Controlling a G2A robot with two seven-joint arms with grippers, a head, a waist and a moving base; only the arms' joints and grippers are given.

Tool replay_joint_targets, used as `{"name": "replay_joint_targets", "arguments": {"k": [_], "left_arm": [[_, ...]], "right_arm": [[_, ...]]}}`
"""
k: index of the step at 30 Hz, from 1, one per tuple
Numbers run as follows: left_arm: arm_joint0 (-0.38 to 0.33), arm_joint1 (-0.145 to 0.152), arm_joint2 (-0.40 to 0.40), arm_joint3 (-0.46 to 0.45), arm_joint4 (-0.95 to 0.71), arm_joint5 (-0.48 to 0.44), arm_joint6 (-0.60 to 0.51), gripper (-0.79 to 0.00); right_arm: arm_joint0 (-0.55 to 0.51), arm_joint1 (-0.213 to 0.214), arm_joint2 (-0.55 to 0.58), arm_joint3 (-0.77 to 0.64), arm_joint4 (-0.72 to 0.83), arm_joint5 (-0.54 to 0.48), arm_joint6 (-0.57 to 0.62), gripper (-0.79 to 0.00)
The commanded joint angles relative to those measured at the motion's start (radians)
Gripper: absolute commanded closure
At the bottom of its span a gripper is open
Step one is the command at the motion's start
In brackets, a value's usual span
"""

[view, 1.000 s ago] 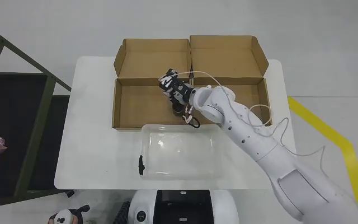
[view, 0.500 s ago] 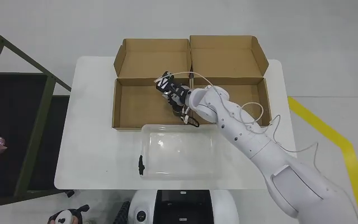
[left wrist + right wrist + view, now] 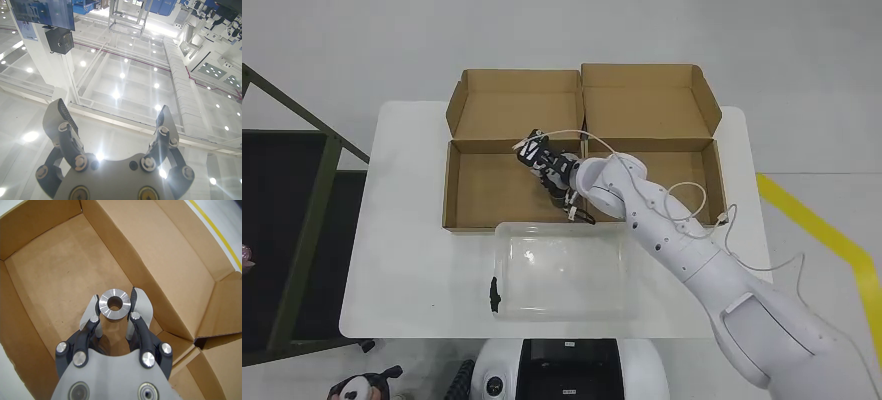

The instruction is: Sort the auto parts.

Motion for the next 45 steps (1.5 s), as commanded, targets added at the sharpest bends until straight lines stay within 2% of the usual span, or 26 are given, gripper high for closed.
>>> {"name": "replay_joint_targets", "arguments": {"k": [1, 2, 4, 8, 17, 24, 29, 35, 39, 45], "left_arm": [[0.0, 0.0, 0.0, 0.0, 0.0, 0.0, 0.0, -0.785], [0.0, 0.0, 0.0, 0.0, 0.0, 0.0, 0.0, -0.785], [0.0, 0.0, 0.0, 0.0, 0.0, 0.0, 0.0, -0.785], [0.0, 0.0, 0.0, 0.0, 0.0, 0.0, 0.0, -0.785], [0.0, 0.0, 0.0, 0.0, 0.0, 0.0, 0.0, -0.785], [0.0, 0.0, 0.0, 0.0, 0.0, 0.0, 0.0, -0.785], [0.0, 0.0, 0.0, 0.0, 0.0, 0.0, 0.0, -0.785], [0.0, 0.0, 0.0, 0.0, 0.0, 0.0, 0.0, -0.785], [0.0, 0.0, 0.0, 0.0, 0.0, 0.0, 0.0, -0.785], [0.0, 0.0, 0.0, 0.0, 0.0, 0.0, 0.0, -0.785]], "right_arm": [[0.001, 0.001, 0.008, -0.006, -0.007, -0.002, 0.003, -0.142], [-0.001, 0.001, 0.013, -0.01, -0.011, -0.003, 0.005, -0.16], [-0.005, 0.003, 0.022, -0.02, -0.019, -0.006, 0.01, -0.252], [-0.017, 0.006, 0.037, -0.044, -0.033, -0.01, 0.023, -0.305], [-0.058, 0.021, 0.087, -0.133, -0.061, -0.024, 0.043, -0.351], [-0.122, 0.046, 0.151, -0.282, -0.077, -0.062, 0.052, -0.36], [-0.207, 0.076, 0.224, -0.452, -0.093, -0.099, 0.062, -0.366], [-0.356, 0.119, 0.354, -0.672, -0.091, -0.165, 0.059, -0.391], [-0.46, 0.145, 0.446, -0.783, -0.086, -0.213, 0.029, -0.496], [-0.607, 0.177, 0.585, -0.868, -0.083, -0.274, -0.048, -0.557]]}}
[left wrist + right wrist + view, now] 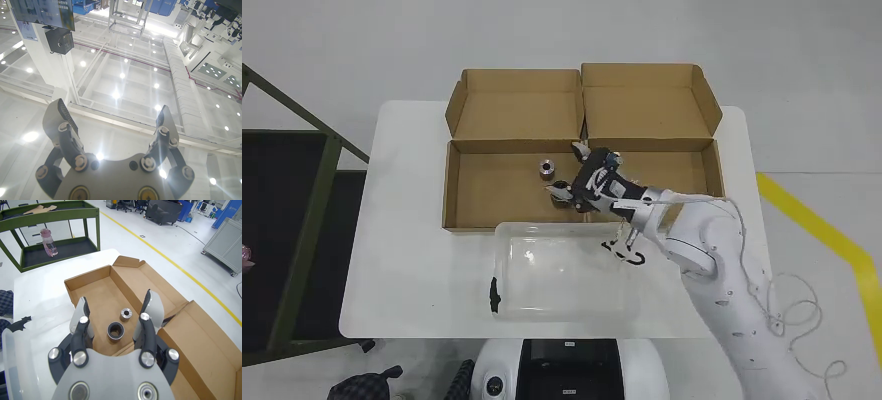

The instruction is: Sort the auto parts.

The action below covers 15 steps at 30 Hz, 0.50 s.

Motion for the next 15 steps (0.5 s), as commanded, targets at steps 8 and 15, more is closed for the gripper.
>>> {"name": "replay_joint_targets", "arguments": {"k": [8, 15], "left_arm": [[0.0, 0.0, 0.0, 0.0, 0.0, 0.0, 0.0, -0.785], [0.0, 0.0, 0.0, 0.0, 0.0, 0.0, 0.0, -0.785]], "right_arm": [[-0.197, 0.036, 0.204, -0.046, -0.005, -0.051, -0.178, -0.686], [-0.335, 0.056, 0.34, -0.05, -0.037, -0.069, -0.327, -0.785]]}}
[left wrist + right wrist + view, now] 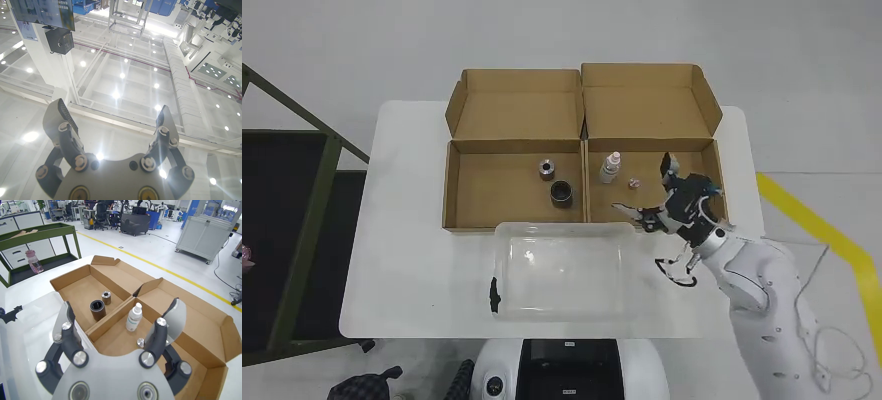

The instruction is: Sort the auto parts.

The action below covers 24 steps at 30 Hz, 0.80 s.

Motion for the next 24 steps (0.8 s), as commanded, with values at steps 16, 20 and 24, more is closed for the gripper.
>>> {"name": "replay_joint_targets", "arguments": {"k": [16, 20, 24], "left_arm": [[0.0, 0.0, 0.0, 0.0, 0.0, 0.0, 0.0, -0.785], [0.0, 0.0, 0.0, 0.0, 0.0, 0.0, 0.0, -0.785], [0.0, 0.0, 0.0, 0.0, 0.0, 0.0, 0.0, -0.785]], "right_arm": [[-0.253, 0.026, 0.234, 0.052, -0.035, 0.013, -0.29, -0.785], [-0.287, 0.03, 0.265, 0.075, -0.043, 0.015, -0.34, -0.785], [-0.312, 0.033, 0.286, 0.091, -0.062, 0.011, -0.387, -0.785]]}}
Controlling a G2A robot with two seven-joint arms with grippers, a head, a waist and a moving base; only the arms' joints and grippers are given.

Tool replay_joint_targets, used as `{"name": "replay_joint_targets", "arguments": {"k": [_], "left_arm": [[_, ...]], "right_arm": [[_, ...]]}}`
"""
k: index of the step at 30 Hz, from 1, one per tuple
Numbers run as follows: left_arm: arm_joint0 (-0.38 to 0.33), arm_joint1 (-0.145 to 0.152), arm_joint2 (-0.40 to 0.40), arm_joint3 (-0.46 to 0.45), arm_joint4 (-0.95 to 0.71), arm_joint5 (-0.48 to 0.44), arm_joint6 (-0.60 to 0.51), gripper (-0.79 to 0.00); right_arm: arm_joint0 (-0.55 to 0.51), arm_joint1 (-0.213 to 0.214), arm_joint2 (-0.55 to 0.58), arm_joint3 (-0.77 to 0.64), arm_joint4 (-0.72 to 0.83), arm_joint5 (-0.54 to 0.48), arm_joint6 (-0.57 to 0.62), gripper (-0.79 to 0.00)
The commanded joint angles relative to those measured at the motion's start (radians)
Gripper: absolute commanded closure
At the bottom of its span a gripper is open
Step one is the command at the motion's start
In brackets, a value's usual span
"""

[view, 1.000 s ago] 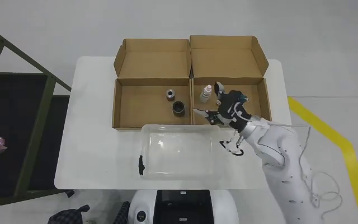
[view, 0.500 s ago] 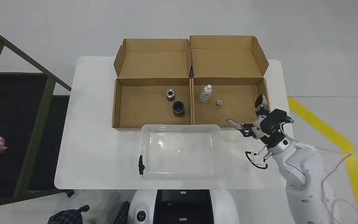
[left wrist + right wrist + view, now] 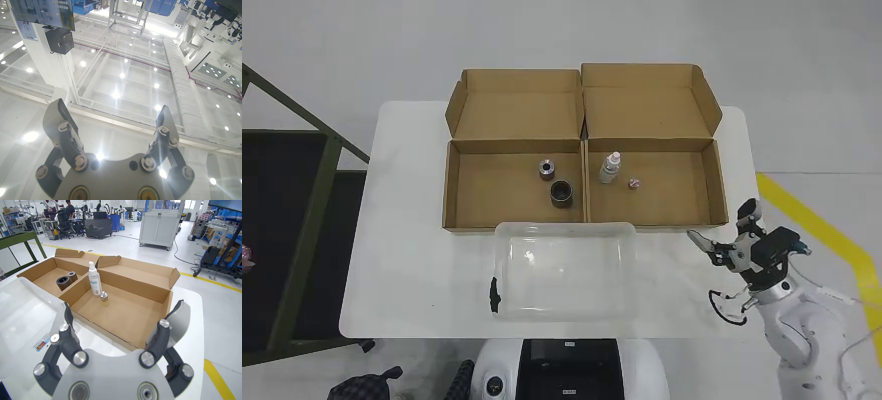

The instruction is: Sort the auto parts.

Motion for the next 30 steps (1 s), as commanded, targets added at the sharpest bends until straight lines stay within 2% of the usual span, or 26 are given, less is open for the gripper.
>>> {"name": "replay_joint_targets", "arguments": {"k": [1, 5, 30], "left_arm": [[0.0, 0.0, 0.0, 0.0, 0.0, 0.0, 0.0, -0.785], [0.0, 0.0, 0.0, 0.0, 0.0, 0.0, 0.0, -0.785], [0.0, 0.0, 0.0, 0.0, 0.0, 0.0, 0.0, -0.784]], "right_arm": [[-0.011, 0.001, 0.007, 0.008, -0.01, 0.0, -0.024, -0.785], [-0.025, 0.003, 0.012, 0.028, -0.018, -0.005, -0.06, -0.785], [-0.024, 0.003, 0.012, 0.028, -0.018, -0.005, -0.06, -0.785]]}}
